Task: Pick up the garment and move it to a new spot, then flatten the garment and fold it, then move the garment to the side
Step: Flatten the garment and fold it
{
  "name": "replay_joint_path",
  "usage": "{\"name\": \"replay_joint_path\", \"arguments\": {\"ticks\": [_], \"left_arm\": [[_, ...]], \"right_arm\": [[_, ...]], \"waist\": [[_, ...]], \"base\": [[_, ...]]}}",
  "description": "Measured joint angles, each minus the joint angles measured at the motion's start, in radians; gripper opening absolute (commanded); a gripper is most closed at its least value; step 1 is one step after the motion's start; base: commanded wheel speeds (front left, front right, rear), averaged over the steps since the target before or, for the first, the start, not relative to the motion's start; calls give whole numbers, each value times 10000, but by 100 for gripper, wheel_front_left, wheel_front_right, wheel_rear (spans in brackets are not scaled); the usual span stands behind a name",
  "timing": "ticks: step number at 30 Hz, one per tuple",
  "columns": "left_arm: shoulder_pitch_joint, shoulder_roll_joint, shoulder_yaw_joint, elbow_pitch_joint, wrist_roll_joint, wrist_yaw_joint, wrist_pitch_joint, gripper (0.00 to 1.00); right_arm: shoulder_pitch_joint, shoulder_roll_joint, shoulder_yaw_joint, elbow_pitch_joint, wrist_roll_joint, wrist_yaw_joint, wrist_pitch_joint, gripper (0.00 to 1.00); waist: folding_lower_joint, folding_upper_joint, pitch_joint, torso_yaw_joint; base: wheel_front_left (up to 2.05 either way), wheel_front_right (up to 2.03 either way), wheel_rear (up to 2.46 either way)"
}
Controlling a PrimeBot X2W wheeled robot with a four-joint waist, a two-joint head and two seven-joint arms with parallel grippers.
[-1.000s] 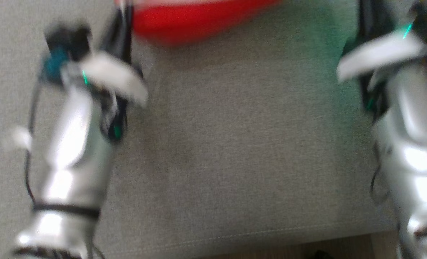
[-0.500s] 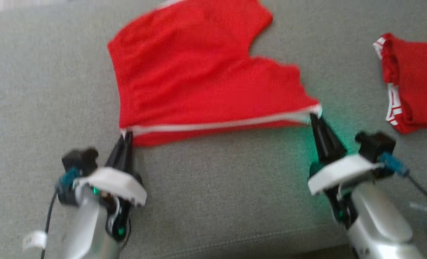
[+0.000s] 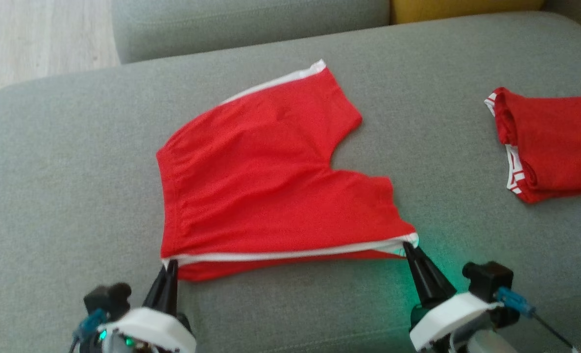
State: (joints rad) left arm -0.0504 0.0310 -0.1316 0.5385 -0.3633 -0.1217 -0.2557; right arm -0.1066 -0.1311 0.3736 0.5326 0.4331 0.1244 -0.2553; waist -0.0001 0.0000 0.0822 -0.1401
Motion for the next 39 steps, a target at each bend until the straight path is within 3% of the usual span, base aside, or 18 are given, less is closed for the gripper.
{"name": "replay_joint_path", "arguments": {"ticks": [9,17,30,39], "left_arm": [[384,10,-109,-579,50,-8,0,0],[-1073,0,-650,-999,-257,-17,0,0],[-4086,6,-1827,-1158,-1202,134,0,0],[-5952,-8,-2917,-1101,-2013,426,-6,0]], "right_arm": [[271,-121,-303,-823,82,0,92,0],[-1850,-424,-1070,-821,-430,0,274,0],[-6376,-782,-1315,1758,-1204,0,577,0],[-8474,-963,-1574,3676,-1870,0,435,0]], "waist": [[0,0,107,225],[0,0,809,795],[2,0,2602,2137],[4,0,3687,2734]], "base": [[0,0,0],[0,0,0],[0,0,0],[0,0,0]]}}
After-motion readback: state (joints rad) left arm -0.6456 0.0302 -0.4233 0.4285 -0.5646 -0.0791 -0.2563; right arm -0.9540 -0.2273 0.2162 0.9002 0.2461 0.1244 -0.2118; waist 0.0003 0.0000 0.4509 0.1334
